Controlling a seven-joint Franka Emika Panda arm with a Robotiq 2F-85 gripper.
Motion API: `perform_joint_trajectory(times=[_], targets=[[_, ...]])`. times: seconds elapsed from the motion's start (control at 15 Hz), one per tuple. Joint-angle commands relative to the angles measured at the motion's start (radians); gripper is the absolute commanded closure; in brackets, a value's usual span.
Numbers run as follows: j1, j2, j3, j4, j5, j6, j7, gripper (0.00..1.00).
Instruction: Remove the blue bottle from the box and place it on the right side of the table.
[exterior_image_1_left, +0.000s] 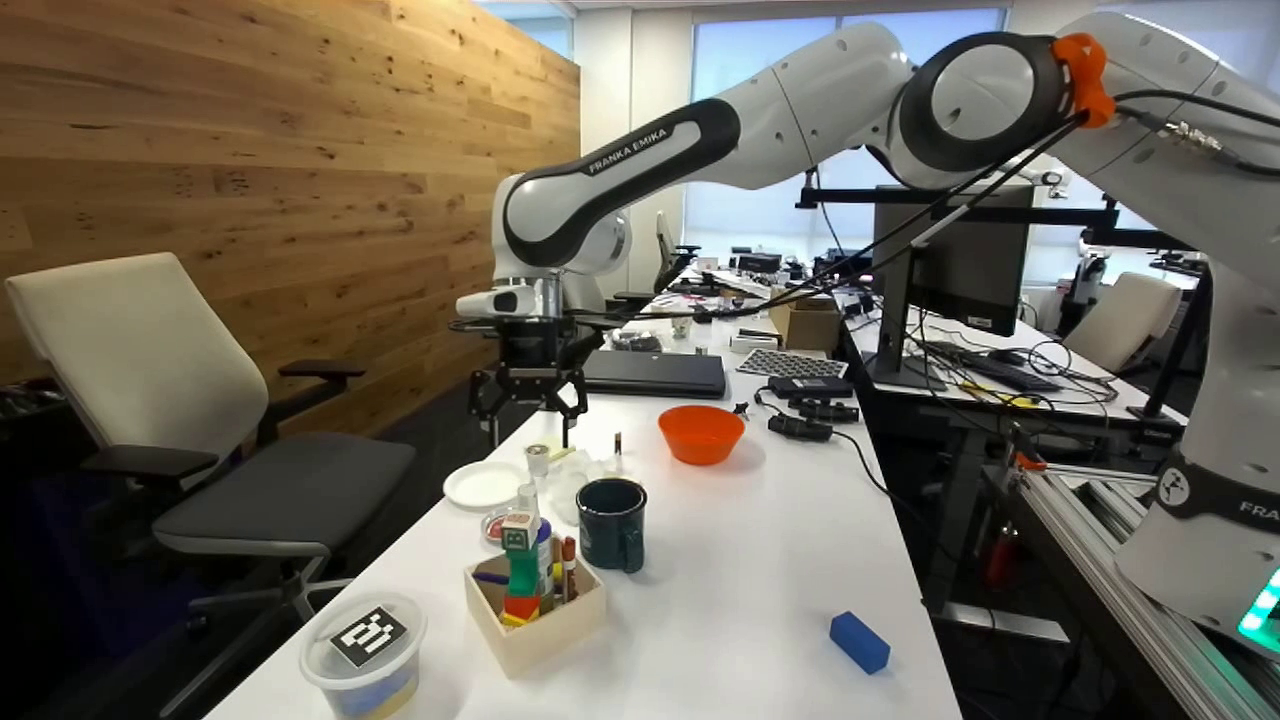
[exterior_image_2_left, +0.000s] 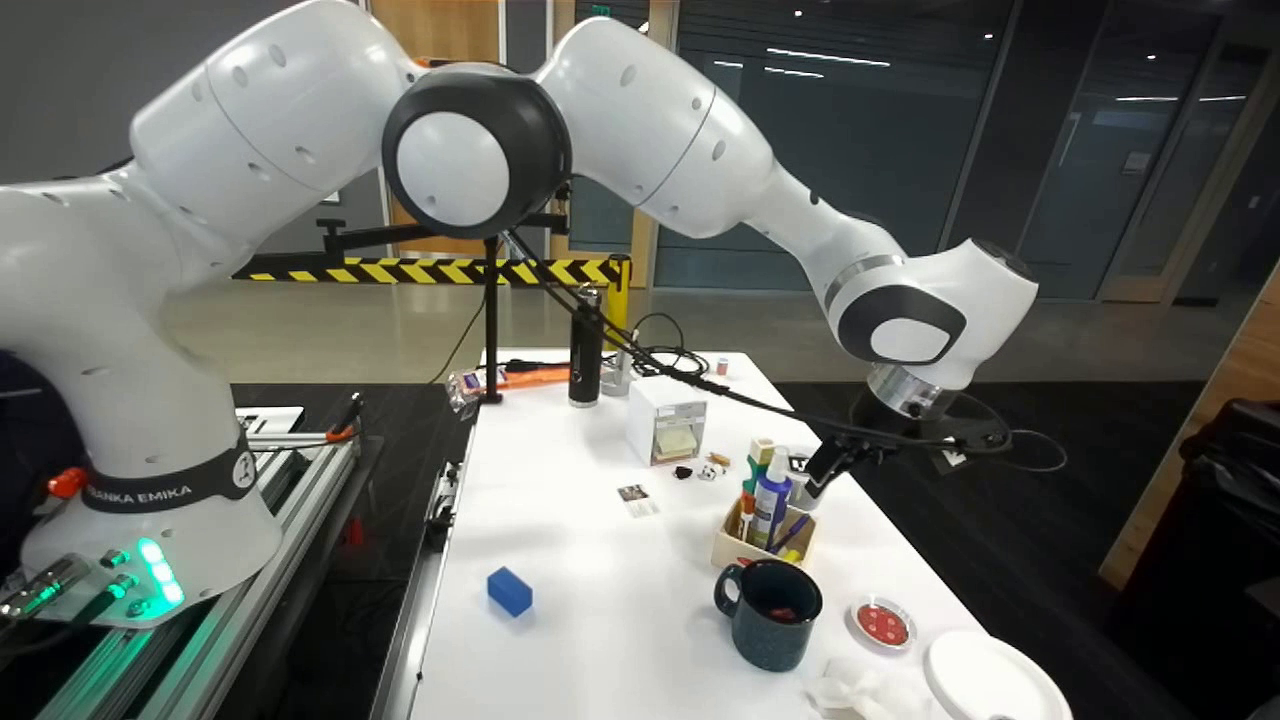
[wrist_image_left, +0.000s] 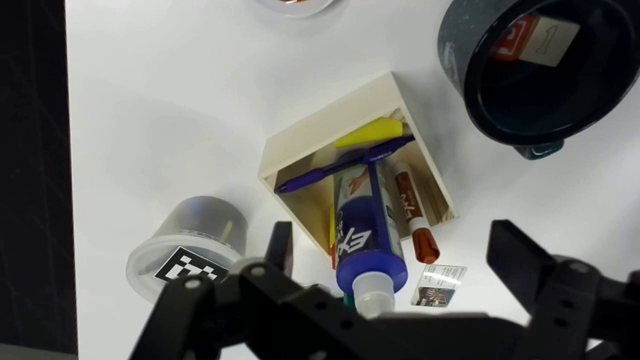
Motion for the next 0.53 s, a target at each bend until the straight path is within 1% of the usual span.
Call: perform_joint_trajectory(times=[0.0,0.47], targets=[[-0.014,0.045,0.023,0.061,0.042,-0.010,-0.034,0.00],[-0.023,-0.002,0.043,-0.035,0.084,0.019,-0.024,0.00]])
